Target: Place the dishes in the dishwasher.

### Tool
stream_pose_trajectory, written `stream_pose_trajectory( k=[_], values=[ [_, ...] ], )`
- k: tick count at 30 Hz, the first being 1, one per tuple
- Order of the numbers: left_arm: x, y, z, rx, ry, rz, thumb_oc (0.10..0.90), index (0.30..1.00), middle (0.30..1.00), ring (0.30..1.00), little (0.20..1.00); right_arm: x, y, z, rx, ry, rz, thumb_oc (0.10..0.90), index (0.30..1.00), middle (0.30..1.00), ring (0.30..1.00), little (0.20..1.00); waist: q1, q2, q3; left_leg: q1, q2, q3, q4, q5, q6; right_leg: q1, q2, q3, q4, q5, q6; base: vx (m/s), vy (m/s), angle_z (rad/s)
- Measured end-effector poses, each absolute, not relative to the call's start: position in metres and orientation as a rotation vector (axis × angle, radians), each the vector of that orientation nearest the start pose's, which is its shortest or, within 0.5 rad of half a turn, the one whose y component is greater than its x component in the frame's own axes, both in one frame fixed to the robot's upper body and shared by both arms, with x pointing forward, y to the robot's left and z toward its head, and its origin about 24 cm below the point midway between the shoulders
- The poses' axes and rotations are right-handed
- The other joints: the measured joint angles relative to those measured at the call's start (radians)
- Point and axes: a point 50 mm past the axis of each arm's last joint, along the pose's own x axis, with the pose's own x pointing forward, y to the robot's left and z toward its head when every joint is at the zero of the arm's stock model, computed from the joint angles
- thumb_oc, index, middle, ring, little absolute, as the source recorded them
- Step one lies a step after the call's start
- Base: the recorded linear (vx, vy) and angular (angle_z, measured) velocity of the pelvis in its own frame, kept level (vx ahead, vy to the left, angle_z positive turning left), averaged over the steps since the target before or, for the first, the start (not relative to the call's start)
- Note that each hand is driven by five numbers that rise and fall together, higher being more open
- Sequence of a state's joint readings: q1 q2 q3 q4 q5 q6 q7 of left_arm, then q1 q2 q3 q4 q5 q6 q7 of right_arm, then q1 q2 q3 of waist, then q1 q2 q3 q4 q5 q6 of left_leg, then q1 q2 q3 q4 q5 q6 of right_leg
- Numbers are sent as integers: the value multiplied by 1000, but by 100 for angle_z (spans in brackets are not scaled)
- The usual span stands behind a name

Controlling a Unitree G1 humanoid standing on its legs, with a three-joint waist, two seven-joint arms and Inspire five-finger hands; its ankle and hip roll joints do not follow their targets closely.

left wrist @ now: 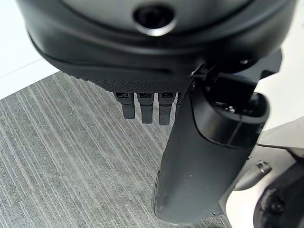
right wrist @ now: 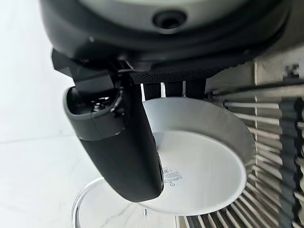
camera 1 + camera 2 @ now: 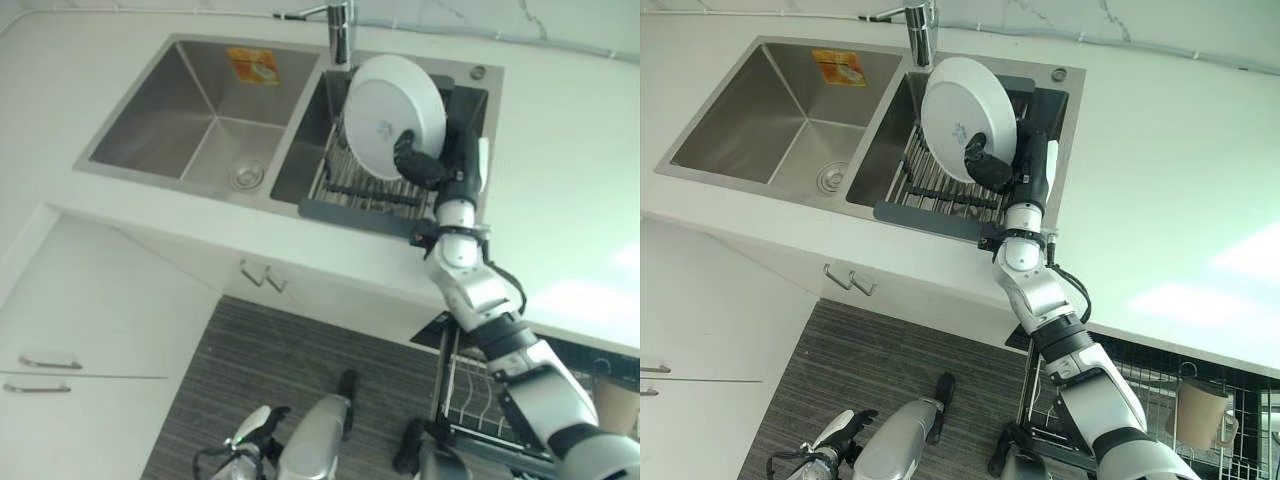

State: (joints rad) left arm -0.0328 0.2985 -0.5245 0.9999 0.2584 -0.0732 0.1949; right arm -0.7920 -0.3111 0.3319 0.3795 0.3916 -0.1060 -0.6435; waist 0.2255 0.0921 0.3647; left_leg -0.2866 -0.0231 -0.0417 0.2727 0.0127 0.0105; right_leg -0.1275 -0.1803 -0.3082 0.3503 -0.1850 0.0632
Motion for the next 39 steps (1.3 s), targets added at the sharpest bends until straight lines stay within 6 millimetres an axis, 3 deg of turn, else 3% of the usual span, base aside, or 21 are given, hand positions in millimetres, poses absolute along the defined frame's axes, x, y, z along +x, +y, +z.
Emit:
stream_pose_trajectory(
  k=[4,9,13,16,18,19,20,21,22,23,25,27,28,29,31,33,35,39],
  values=[
    [143,198,-141,837,821,-305,800,900,900,900,900,363,-123,193,52,-434,-280,400,300,300,300,300,-4,0,0,30,3,14,-10,0,1,16,0,13,-3,0,0,13,-24,-11],
    [139,198,-143,835,838,-304,800,900,900,900,900,355,-112,195,182,-518,-202,400,300,300,300,300,-14,-2,-1,60,12,46,-8,-12,4,26,2,37,-8,-1,-1,48,5,-20],
    [138,202,-144,829,856,-290,800,900,900,900,900,334,-99,204,293,-627,-107,400,300,300,300,300,-34,-7,-5,69,21,75,11,-37,10,33,7,60,-21,2,2,91,64,-23],
    [132,206,-146,849,884,-293,800,900,900,900,900,309,-92,200,367,-671,-36,400,300,300,300,300,-67,-33,-30,84,26,116,24,-61,22,34,6,99,-29,13,19,105,88,-45],
    [130,209,-147,863,908,-301,800,900,900,900,900,290,-94,192,397,-688,13,400,300,300,300,300,-109,-60,-45,125,43,198,20,-72,32,28,3,107,-53,56,18,-28,66,-122],
    [126,210,-149,863,925,-303,800,900,900,900,900,288,-93,189,431,-676,34,400,300,300,300,300,-128,-59,-49,141,69,256,15,-77,34,30,21,101,-88,108,25,-112,22,-120],
    [126,210,-149,863,926,-303,800,900,900,900,900,288,-93,189,432,-675,36,400,300,300,300,300,-129,-59,-49,143,72,260,14,-77,34,29,24,99,-92,114,26,-166,-49,-208],
    [118,215,-151,834,968,-273,800,900,900,900,900,287,-87,185,471,-645,82,400,300,300,300,300,-109,-61,-53,159,141,352,-2,-75,43,17,63,48,-193,227,25,-158,-89,-251],
    [118,217,-151,797,997,-227,800,900,900,900,900,287,-93,186,462,-661,77,400,300,300,300,300,-117,-59,-55,153,155,346,-9,-84,48,0,29,-46,-132,196,21,-141,-116,-254],
    [121,219,-152,769,1026,-180,800,900,900,900,900,287,-108,185,455,-689,22,400,300,300,300,300,-149,-55,-57,138,154,344,-3,-81,44,22,-33,-85,-61,165,41,-90,-145,-108],
    [123,228,-150,703,1044,-92,800,900,900,900,900,287,-132,190,421,-755,-100,400,300,300,300,300,-157,-53,-58,100,170,343,14,-81,41,89,-98,-90,-30,137,79,-4,-194,-30],
    [121,234,-150,683,1071,-53,800,900,900,900,900,282,-137,198,392,-823,-144,400,300,300,300,300,-119,-46,-64,72,211,364,38,-75,9,147,-119,-115,-59,115,74,-58,-293,-81],
    [109,239,-153,686,1118,-45,800,900,900,900,900,278,-124,201,375,-856,-76,400,300,300,300,300,-100,-50,-66,55,231,366,64,-57,-29,172,-96,-119,-134,77,106,-109,-337,-95],
    [102,231,-157,656,1135,-49,800,900,900,900,900,276,-121,200,344,-859,-45,400,300,300,300,300,-110,-25,-70,46,248,353,65,-31,-47,172,-71,-122,-130,68,109,-112,-291,-55],
    [85,210,-164,566,1166,-62,800,900,900,900,900,275,-122,193,294,-834,-16,400,300,300,300,300,-129,-2,-95,49,268,321,3,28,-76,108,-50,-109,-63,28,75,-8,-198,-15],
    [75,204,-168,542,1196,-70,800,900,900,900,900,275,-128,192,269,-834,-30,400,300,300,300,300,-147,0,-104,56,282,310,-48,63,-104,62,-39,-101,9,-15,51,18,-195,-13],
    [61,204,-170,531,1240,-57,800,900,900,900,900,271,-137,184,258,-805,-67,400,300,300,300,300,-149,-6,-143,67,285,308,-89,80,-119,8,-40,-81,90,-60,30,2,-149,-21],
    [44,197,-173,529,1274,-90,800,900,900,900,900,259,-145,170,219,-758,-58,400,300,300,300,300,-173,7,-171,98,283,304,-106,103,-128,-9,-37,-46,124,-75,20,-1,-54,-25]
  ],
)
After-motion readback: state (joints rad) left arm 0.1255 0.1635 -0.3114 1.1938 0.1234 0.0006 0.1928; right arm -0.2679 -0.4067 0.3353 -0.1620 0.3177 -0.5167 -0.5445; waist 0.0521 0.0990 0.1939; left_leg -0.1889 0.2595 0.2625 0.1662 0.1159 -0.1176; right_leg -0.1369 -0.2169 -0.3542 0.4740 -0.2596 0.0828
